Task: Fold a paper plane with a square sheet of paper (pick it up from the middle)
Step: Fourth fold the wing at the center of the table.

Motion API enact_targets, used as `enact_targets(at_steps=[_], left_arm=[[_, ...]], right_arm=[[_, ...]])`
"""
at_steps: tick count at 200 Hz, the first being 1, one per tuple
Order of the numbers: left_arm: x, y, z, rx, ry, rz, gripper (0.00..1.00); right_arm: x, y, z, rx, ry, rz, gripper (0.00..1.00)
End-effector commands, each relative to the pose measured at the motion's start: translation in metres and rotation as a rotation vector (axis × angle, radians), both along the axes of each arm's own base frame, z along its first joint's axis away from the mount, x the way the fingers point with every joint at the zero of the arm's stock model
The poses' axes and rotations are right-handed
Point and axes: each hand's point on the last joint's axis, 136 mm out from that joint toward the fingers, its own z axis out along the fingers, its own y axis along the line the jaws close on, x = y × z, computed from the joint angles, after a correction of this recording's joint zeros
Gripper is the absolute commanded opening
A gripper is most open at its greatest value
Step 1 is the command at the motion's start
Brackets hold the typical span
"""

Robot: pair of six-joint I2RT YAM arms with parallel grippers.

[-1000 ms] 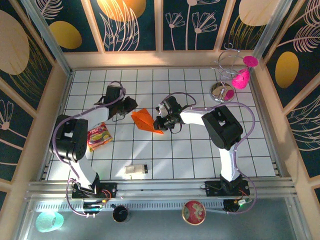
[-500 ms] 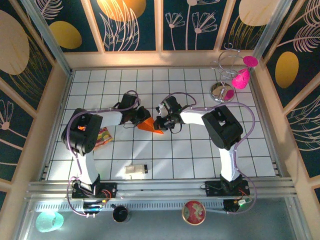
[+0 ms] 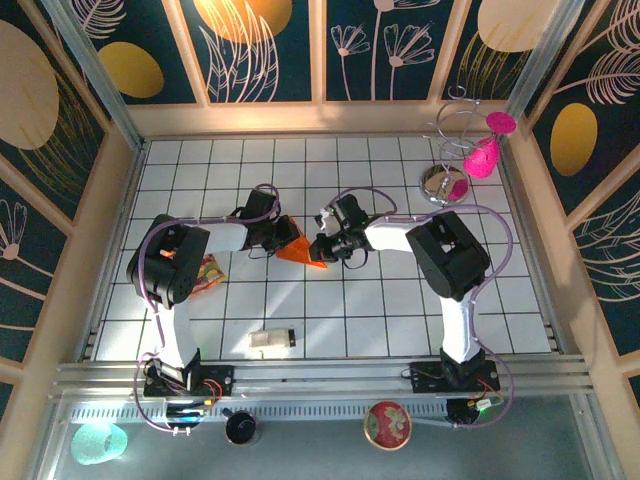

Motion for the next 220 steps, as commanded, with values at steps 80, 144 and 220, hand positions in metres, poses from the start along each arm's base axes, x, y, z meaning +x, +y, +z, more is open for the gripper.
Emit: enact_targets(at_steps=[80,144,220], left_arm=[[-0.022,0.034,-0.052,0.172,0.141,0.059,0.12],[-0.02,0.028,-0.047,0.142,0.132,0.045,0.12],[-0.017,0.022,-0.04,0.104,0.124,0.044,0.12]], right_arm=[[-0.051,-0.064,-0.032,-0.154,0.161,-0.056,0.03],[-0.013,-0.036,0.053,0.031,-0.049,-0.063,0.03],[0.018,0.007,0.024,0.003,-0.04,-0.056,0.0]])
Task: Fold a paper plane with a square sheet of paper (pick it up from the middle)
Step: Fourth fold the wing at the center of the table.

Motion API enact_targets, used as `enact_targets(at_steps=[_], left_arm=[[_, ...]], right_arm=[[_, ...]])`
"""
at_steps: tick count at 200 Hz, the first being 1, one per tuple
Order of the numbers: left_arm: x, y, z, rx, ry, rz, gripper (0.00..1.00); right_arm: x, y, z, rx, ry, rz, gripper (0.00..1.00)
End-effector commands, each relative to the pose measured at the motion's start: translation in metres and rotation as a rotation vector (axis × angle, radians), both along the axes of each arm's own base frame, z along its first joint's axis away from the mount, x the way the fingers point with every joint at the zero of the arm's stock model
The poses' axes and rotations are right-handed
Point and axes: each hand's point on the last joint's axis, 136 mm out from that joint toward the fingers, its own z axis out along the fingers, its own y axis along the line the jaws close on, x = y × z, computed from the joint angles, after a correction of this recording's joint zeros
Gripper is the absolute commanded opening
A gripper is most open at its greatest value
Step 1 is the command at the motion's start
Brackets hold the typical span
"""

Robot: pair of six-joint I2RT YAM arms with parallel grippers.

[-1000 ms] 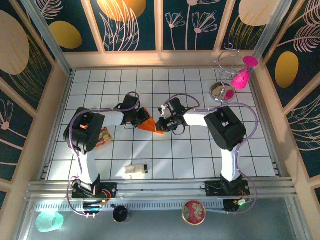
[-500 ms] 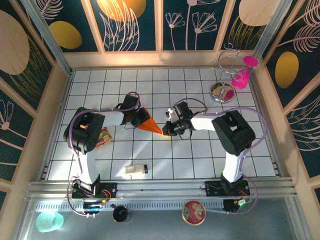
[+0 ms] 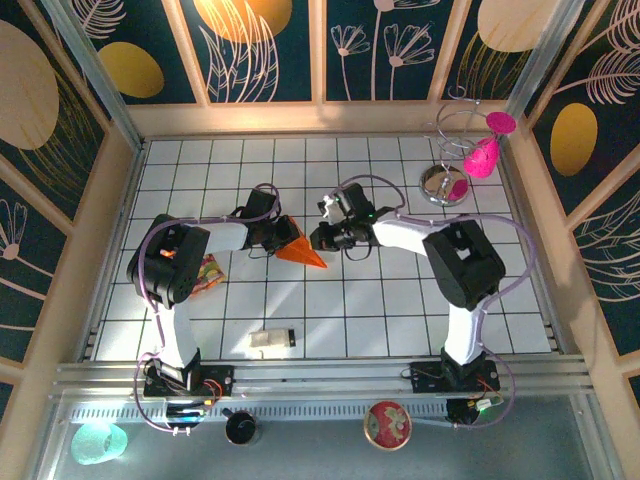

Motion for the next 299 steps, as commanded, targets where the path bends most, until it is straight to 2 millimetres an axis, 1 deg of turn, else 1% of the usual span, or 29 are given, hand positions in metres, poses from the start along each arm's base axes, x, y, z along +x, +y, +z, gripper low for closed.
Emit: enact_targets(at_steps=[1,22,51,70,87,103,115,126,150,152,155,173,207,235,249,272,299], left_arm=[[-0.017,0.022,-0.04,0.104,0.119,0.045,0.12],[-0.014,0.02,-0.035,0.092,0.11,0.041,0.12],[-0.01,0.016,-0.026,0.074,0.092,0.032,0.12],[-0.006,0.011,-0.013,0.05,0.063,0.021,0.12],[-0.002,0.006,0.006,0.015,0.021,0.007,0.13],[-0.001,0.0,0.025,-0.018,-0.021,-0.011,0.13],[-0.003,-0.003,0.034,-0.038,-0.039,-0.022,0.13],[-0.006,-0.008,0.039,-0.057,-0.044,-0.034,0.13],[-0.017,-0.021,0.043,-0.1,-0.039,-0.064,0.13],[-0.023,-0.02,0.037,-0.094,-0.022,-0.067,0.13],[-0.026,-0.021,0.033,-0.093,-0.013,-0.071,0.13],[-0.032,-0.026,0.026,-0.101,0.007,-0.088,0.13],[-0.03,-0.029,0.017,-0.098,0.022,-0.094,0.13],[-0.031,-0.027,0.003,-0.078,0.05,-0.091,0.12],[-0.032,-0.022,-0.005,-0.046,0.063,-0.078,0.12],[-0.038,-0.007,-0.025,0.028,0.113,-0.052,0.12],[-0.029,0.017,-0.029,0.071,0.117,0.002,0.12]], right_arm=[[0.003,0.002,-0.019,-0.041,0.027,-0.019,0.0],[0.003,-0.003,-0.033,-0.075,0.044,-0.03,0.0],[-0.004,-0.015,-0.054,-0.126,0.084,-0.043,0.0],[-0.01,-0.022,-0.066,-0.156,0.111,-0.046,0.0],[-0.017,-0.029,-0.077,-0.189,0.137,-0.047,0.0],[-0.021,-0.034,-0.084,-0.213,0.153,-0.05,0.0],[-0.023,-0.036,-0.087,-0.227,0.162,-0.052,0.0],[-0.025,-0.038,-0.089,-0.236,0.167,-0.054,0.0],[-0.024,-0.04,-0.091,-0.247,0.176,-0.06,0.0],[-0.025,-0.04,-0.091,-0.249,0.177,-0.06,0.0],[-0.024,-0.04,-0.091,-0.25,0.177,-0.06,0.0],[-0.026,-0.04,-0.093,-0.254,0.183,-0.061,0.0],[-0.028,-0.043,-0.095,-0.271,0.192,-0.059,0.0],[-0.031,-0.047,-0.1,-0.295,0.202,-0.062,0.0],[-0.034,-0.051,-0.104,-0.314,0.209,-0.065,0.0],[-0.038,-0.059,-0.113,-0.36,0.222,-0.071,0.0],[-0.046,-0.078,-0.126,-0.453,0.244,-0.079,0.0]])
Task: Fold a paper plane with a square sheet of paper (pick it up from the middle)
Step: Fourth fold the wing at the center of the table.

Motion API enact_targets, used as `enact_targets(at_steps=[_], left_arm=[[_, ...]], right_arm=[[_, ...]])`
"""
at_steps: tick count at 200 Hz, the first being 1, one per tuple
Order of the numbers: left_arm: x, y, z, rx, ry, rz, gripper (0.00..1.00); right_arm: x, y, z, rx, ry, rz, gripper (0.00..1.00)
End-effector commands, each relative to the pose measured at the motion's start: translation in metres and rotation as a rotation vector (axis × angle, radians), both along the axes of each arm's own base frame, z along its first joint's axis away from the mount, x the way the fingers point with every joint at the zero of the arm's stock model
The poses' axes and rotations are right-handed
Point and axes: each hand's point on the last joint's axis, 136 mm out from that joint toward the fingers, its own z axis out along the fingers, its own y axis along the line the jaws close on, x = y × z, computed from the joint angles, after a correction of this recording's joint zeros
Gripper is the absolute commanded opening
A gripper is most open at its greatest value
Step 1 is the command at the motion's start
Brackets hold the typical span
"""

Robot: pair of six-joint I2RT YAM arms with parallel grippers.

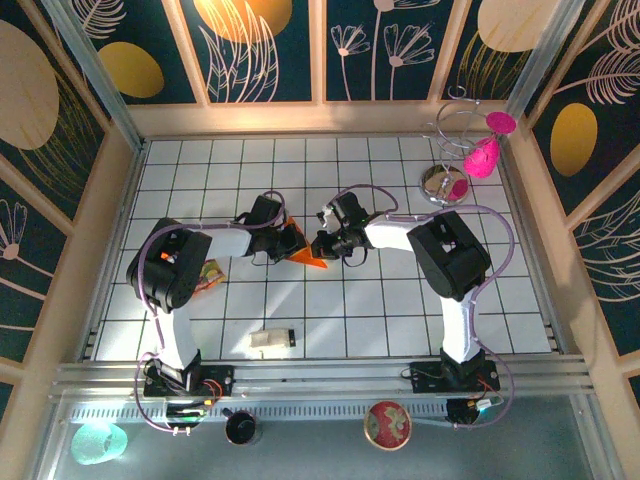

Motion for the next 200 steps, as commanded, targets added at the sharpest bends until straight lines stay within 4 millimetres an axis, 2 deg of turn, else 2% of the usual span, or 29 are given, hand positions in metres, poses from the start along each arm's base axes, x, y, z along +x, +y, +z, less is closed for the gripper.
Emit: enact_targets(at_steps=[1,14,16,20,59,92,120,130,148,163,185,200], left_arm=[[0.002,0.037,-0.03,0.128,0.062,0.075,0.12],[0.007,0.052,-0.033,0.144,0.07,0.095,0.12],[0.015,0.052,-0.028,0.138,0.051,0.1,0.12],[0.02,0.056,-0.026,0.142,0.045,0.104,0.12],[0.041,0.104,-0.039,0.202,0.06,0.172,0.12],[0.053,0.14,-0.043,0.206,0.06,0.246,0.12],[0.071,0.166,-0.034,0.214,0.033,0.299,0.13],[0.078,0.168,-0.026,0.208,0.008,0.295,0.13],[0.089,0.164,-0.004,0.185,-0.04,0.283,0.14],[0.093,0.158,0.016,0.134,-0.078,0.287,0.15],[0.088,0.149,0.044,0.042,-0.115,0.307,0.2],[0.079,0.141,0.056,-0.028,-0.129,0.318,0.25]], right_arm=[[-0.044,-0.068,-0.079,-0.354,0.185,-0.05,0.0],[-0.048,-0.076,-0.085,-0.393,0.197,-0.05,0.0],[-0.048,-0.077,-0.085,-0.398,0.197,-0.049,0.0],[-0.05,-0.079,-0.087,-0.407,0.2,-0.048,0.0],[-0.051,-0.085,-0.087,-0.429,0.201,-0.062,0.0],[-0.047,-0.079,-0.081,-0.394,0.202,-0.082,0.0],[-0.044,-0.07,-0.073,-0.348,0.196,-0.094,0.0],[-0.041,-0.064,-0.067,-0.316,0.188,-0.094,0.0],[-0.027,-0.044,-0.045,-0.219,0.152,-0.098,0.0],[-0.009,-0.017,-0.006,-0.083,0.102,-0.088,0.0],[0.017,0.012,0.064,0.103,-0.035,-0.081,0.14],[0.029,0.017,0.092,0.156,-0.114,-0.081,0.21]])
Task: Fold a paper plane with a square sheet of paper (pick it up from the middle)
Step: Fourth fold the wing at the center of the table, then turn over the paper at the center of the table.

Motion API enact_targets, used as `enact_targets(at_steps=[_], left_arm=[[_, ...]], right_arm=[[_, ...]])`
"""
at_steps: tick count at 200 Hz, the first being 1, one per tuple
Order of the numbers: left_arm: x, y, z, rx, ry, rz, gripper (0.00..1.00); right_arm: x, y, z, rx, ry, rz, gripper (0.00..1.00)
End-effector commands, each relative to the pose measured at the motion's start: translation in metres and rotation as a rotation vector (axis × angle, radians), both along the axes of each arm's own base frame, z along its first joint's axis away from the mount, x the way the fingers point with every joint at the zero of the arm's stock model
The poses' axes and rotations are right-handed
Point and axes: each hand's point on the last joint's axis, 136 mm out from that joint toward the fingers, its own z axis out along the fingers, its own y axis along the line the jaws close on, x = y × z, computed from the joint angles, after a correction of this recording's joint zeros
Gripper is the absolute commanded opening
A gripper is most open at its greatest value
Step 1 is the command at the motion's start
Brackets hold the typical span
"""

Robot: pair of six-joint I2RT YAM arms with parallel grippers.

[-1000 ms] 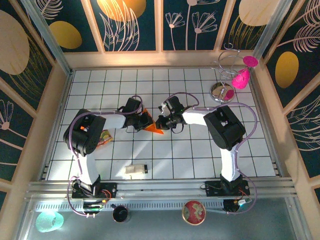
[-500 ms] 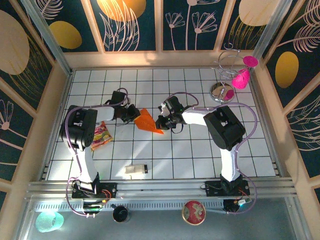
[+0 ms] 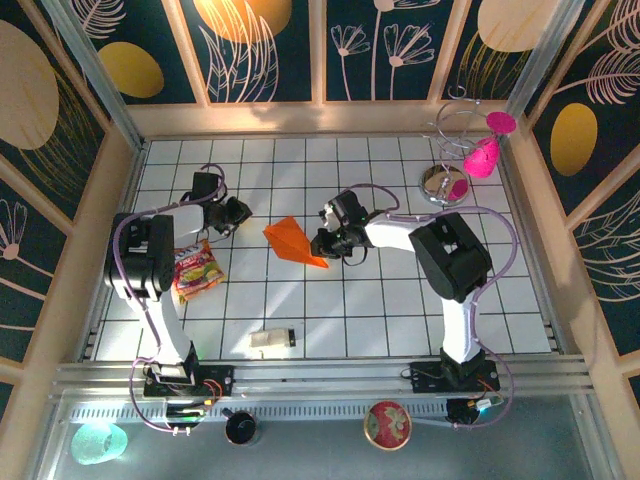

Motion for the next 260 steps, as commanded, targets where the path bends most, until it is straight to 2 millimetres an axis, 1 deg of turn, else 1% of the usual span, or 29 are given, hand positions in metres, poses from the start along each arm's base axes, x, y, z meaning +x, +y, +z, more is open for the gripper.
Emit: enact_targets(at_steps=[1,6,10,17,22,25,35,60,79,98,112,142,159,176,202,220,237,260], left_arm=[[-0.009,-0.014,0.036,-0.104,-0.068,0.005,0.26],[-0.009,-0.017,0.043,-0.123,-0.088,0.008,0.27],[-0.017,-0.018,0.039,-0.135,-0.075,0.009,0.28],[-0.023,-0.02,0.041,-0.153,-0.08,0.013,0.3],[-0.027,-0.022,0.038,-0.164,-0.07,0.013,0.32],[-0.028,-0.023,0.047,-0.173,-0.095,0.013,0.33],[-0.034,-0.027,0.05,-0.193,-0.103,0.012,0.38],[-0.048,-0.037,0.048,-0.213,-0.103,0.004,0.43],[-0.053,-0.041,0.046,-0.232,-0.109,0.01,0.49],[-0.059,-0.046,0.042,-0.259,-0.108,0.018,0.52],[-0.061,-0.049,0.04,-0.277,-0.103,0.02,0.53],[-0.062,-0.051,0.037,-0.283,-0.094,0.021,0.55],[-0.061,-0.051,0.037,-0.285,-0.095,0.017,0.55],[-0.06,-0.052,0.038,-0.289,-0.097,0.011,0.55],[-0.059,-0.054,0.041,-0.295,-0.103,0.001,0.55],[-0.058,-0.056,0.045,-0.303,-0.118,-0.007,0.55],[-0.057,-0.058,0.053,-0.315,-0.14,-0.019,0.55],[-0.055,-0.063,0.071,-0.353,-0.192,-0.048,0.56]], right_arm=[[0.026,0.014,0.077,0.137,-0.154,-0.017,0.22],[0.029,0.014,0.082,0.143,-0.175,-0.016,0.23],[0.03,0.013,0.083,0.144,-0.189,-0.014,0.25],[0.032,0.012,0.083,0.136,-0.211,-0.01,0.27],[0.033,0.011,0.081,0.129,-0.221,-0.002,0.29],[0.034,0.011,0.079,0.125,-0.223,0.002,0.29],[0.035,0.012,0.073,0.107,-0.231,0.027,0.3],[0.043,0.015,0.059,0.076,-0.247,0.065,0.35],[0.048,0.02,0.053,0.08,-0.242,0.094,0.37],[0.053,0.023,0.041,0.072,-0.223,0.11,0.38],[0.054,0.026,0.033,0.069,-0.208,0.123,0.38],[0.052,0.032,0.026,0.092,-0.183,0.157,0.37],[0.048,0.035,0.025,0.116,-0.172,0.179,0.33],[0.043,0.039,0.03,0.155,-0.174,0.201,0.28],[0.045,0.04,0.035,0.163,-0.189,0.2,0.12],[0.048,0.04,0.041,0.176,-0.206,0.193,0.04],[0.052,0.041,0.054,0.202,-0.232,0.175,0.0],[0.058,0.039,0.08,0.266,-0.274,0.139,0.0]])
